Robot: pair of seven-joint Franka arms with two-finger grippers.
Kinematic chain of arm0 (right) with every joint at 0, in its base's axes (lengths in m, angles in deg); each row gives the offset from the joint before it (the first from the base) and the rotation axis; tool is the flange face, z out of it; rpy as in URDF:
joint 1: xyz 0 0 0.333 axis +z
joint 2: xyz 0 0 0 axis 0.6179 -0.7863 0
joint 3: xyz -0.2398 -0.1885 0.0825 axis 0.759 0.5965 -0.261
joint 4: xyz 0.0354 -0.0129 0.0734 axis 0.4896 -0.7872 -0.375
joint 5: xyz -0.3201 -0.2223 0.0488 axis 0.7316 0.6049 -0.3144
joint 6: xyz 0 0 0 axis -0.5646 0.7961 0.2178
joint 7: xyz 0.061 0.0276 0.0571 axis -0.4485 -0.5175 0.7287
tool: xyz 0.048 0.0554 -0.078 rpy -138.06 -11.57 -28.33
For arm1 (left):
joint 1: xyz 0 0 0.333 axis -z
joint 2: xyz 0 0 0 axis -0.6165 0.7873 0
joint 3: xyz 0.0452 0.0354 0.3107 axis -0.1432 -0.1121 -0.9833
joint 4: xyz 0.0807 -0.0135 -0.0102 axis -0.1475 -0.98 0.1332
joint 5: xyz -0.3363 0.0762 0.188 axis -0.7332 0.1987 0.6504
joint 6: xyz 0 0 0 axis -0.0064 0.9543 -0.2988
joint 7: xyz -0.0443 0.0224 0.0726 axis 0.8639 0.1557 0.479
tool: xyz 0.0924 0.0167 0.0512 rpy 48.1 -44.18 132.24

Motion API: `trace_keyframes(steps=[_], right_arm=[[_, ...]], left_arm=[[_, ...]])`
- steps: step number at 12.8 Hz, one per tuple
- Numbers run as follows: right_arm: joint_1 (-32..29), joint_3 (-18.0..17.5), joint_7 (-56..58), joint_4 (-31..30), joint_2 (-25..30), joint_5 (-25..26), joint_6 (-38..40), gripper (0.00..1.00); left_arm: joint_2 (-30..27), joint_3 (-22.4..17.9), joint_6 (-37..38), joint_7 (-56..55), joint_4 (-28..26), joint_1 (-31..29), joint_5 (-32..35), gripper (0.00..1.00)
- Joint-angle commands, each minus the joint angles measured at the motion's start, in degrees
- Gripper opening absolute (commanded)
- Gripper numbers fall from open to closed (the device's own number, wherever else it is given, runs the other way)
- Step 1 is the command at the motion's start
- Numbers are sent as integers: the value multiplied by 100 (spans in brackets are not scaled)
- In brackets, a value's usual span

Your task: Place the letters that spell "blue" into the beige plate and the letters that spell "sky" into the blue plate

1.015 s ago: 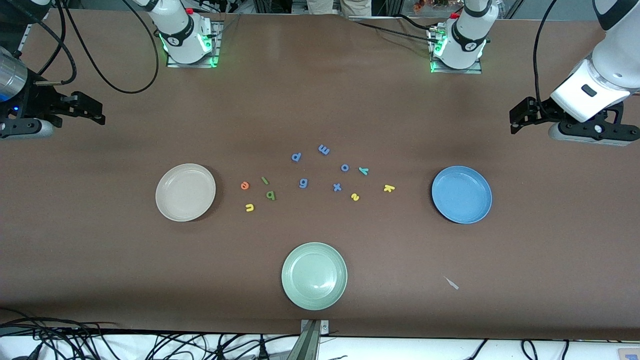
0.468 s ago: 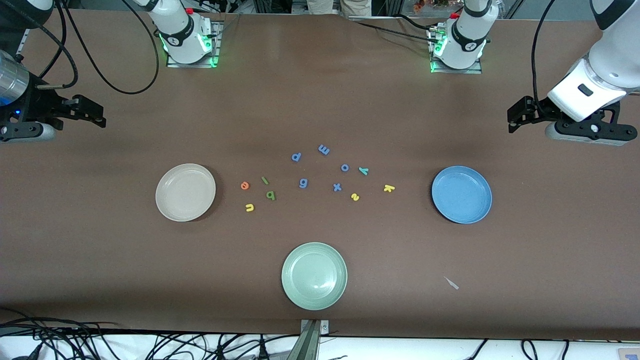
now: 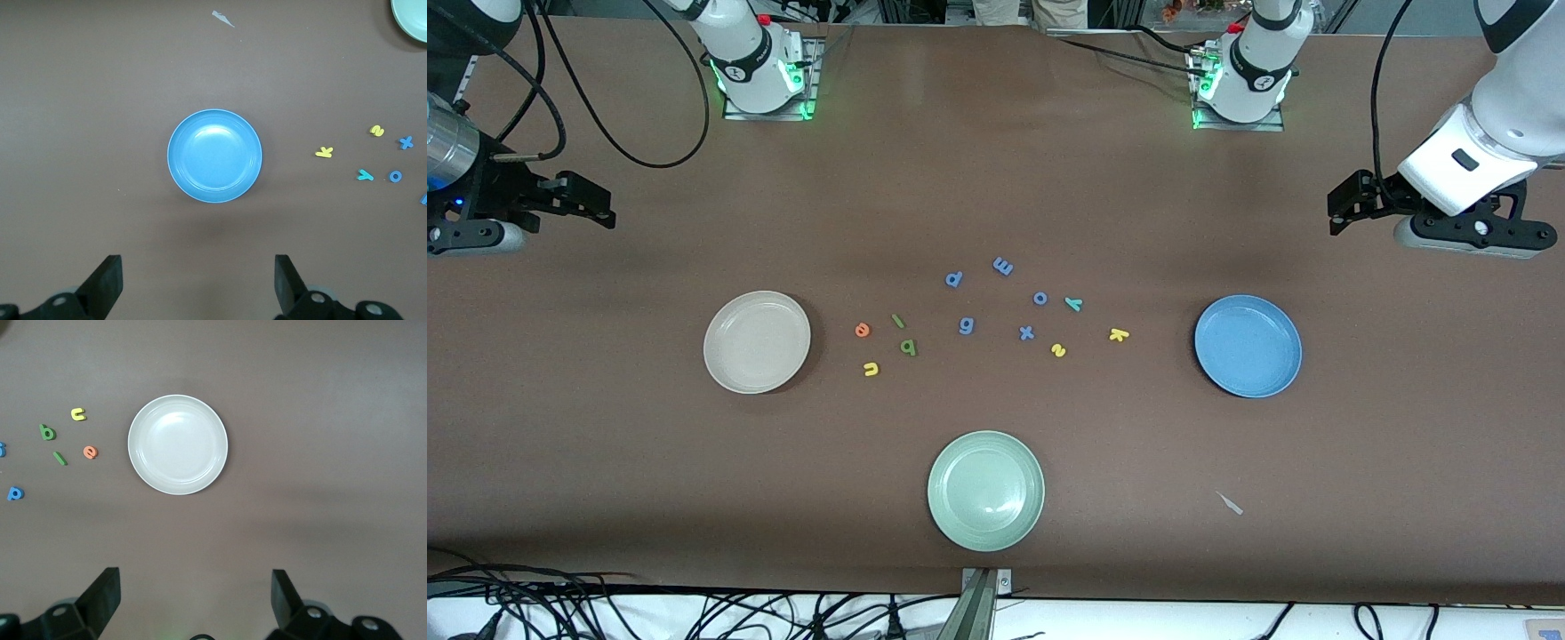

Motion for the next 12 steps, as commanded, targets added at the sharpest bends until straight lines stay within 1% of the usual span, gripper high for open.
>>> trace_keyframes(steps=[1,4,7,12], right_arm=[[-10,12,-52,137,-140,-18,1,100],[-10,3,-52,137,-299,-1,-42,100],[8,-15,-35,128,-325,26,-25,100],[534,-41,-209,137,-553,26,-34,100]], left_arm=[[-95,-21,64,143,-48,-17,-80,100],[-95,-21,64,143,-48,-17,-80,100],[-95,-21,64,143,-48,-17,-80,100],[-95,-21,64,143,-39,-17,-80,100]])
